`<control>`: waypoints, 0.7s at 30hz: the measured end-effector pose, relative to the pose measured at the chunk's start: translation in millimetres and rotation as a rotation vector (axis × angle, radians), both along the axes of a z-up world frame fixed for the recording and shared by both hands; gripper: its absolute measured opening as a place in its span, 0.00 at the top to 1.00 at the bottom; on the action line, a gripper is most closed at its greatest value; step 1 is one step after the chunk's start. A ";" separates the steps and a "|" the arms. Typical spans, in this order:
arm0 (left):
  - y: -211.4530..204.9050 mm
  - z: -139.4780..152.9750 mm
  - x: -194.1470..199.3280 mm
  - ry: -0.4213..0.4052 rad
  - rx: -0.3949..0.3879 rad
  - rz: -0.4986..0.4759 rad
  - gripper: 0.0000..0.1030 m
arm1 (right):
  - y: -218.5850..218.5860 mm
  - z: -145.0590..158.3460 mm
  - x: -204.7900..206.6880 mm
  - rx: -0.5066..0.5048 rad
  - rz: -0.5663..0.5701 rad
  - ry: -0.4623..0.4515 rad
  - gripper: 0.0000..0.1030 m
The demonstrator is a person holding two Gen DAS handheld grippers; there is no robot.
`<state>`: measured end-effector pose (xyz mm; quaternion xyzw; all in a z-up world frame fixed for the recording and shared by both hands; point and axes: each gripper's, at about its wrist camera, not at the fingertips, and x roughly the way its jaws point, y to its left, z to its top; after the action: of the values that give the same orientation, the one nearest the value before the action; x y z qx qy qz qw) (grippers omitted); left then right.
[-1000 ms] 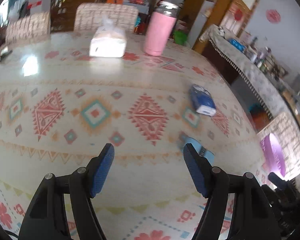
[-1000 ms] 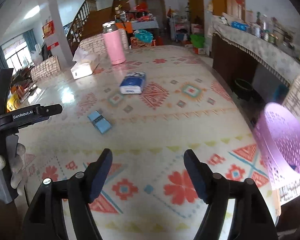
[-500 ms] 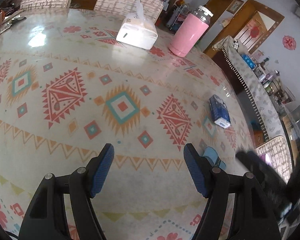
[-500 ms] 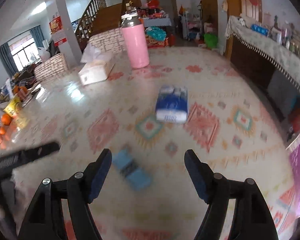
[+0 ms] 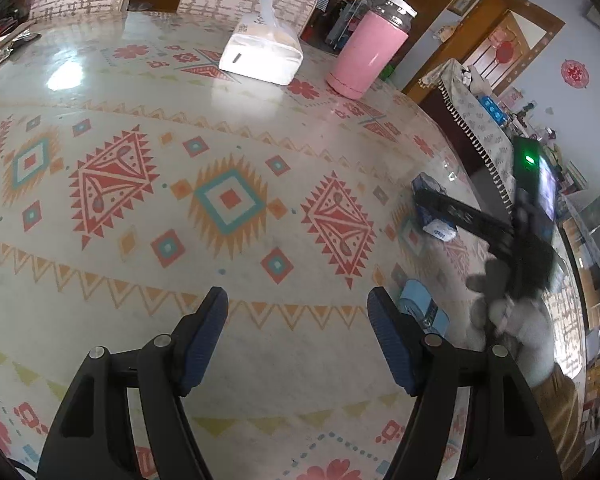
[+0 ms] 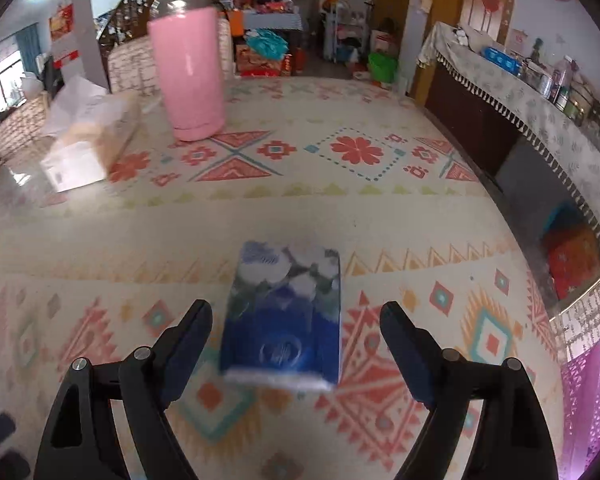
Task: Collect trash
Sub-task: 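Grasp the blue Vinda tissue pack with the right tool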
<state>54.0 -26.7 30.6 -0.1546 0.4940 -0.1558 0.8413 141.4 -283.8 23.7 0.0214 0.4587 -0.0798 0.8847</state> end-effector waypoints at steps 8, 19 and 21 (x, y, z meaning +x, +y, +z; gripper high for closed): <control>1.1 -0.7 -0.6 0.008 -0.015 0.003 0.31 | -6.9 -3.2 3.1 0.039 -0.017 0.039 0.46; 5.8 -0.9 -1.4 0.022 -0.035 0.009 0.31 | 60.9 1.6 -114.2 -0.005 0.228 0.084 0.46; 2.3 -2.1 -2.6 0.030 -0.036 -0.005 0.30 | 69.8 7.6 -135.6 0.043 0.286 0.074 0.46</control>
<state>51.4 -24.4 28.5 -0.1709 0.5039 -0.1644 0.8306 5.8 -214.0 31.3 -0.0280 0.4909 0.0561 0.8690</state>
